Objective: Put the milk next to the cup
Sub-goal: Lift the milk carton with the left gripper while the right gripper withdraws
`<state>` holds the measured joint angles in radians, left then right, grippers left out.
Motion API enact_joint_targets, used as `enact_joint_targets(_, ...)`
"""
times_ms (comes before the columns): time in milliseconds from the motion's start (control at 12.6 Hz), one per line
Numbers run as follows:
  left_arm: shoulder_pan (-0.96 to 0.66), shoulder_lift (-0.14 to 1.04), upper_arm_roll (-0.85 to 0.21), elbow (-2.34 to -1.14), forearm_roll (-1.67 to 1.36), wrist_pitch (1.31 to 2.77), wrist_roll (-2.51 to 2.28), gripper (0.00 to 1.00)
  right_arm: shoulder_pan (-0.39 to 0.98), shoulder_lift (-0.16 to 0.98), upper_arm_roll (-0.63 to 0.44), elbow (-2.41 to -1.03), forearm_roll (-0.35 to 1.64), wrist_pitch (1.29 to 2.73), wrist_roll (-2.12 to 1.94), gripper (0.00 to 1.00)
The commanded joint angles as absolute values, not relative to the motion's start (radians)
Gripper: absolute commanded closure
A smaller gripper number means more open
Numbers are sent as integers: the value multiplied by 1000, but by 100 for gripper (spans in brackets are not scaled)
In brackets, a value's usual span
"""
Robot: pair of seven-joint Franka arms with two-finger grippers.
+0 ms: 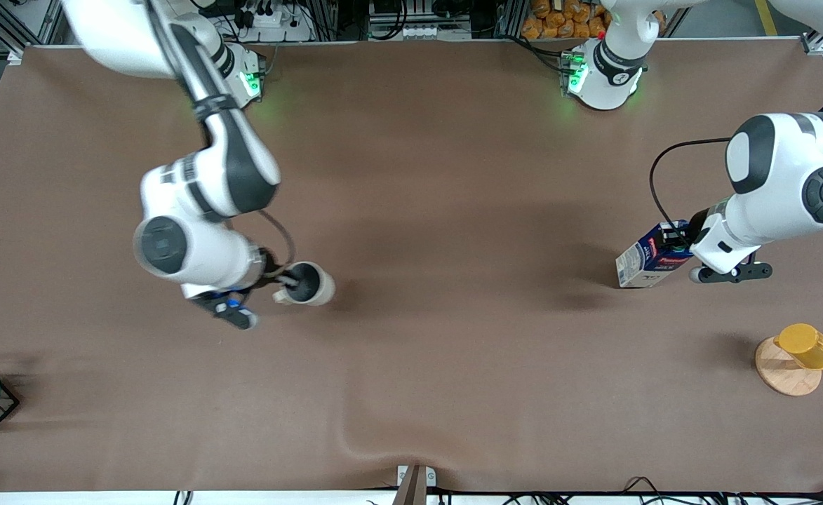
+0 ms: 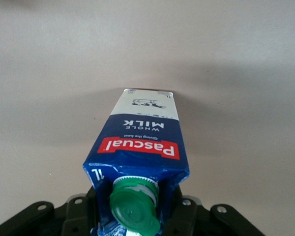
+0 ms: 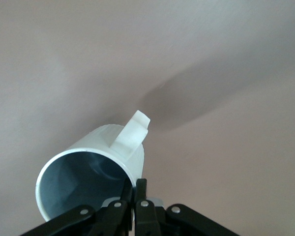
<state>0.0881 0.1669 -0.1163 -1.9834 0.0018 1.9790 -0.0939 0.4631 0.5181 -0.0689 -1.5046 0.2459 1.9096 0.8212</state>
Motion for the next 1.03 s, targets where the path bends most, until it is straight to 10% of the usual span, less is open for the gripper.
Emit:
enact_joint_targets(0, 89, 138, -150, -1913, -25, 1884, -83, 45, 561, 580, -83, -1474, 270, 2000, 992, 100)
enact_joint_targets(875, 86, 140, -296, -1789, -21, 1786, -144, 44, 744, 730, -84, -1410, 262, 2195, 1292, 100)
enact_joint_targets(955, 86, 141, -311, -1790, -21, 1786, -158, 44, 739, 732, -84, -1410, 264, 2195, 1286, 73)
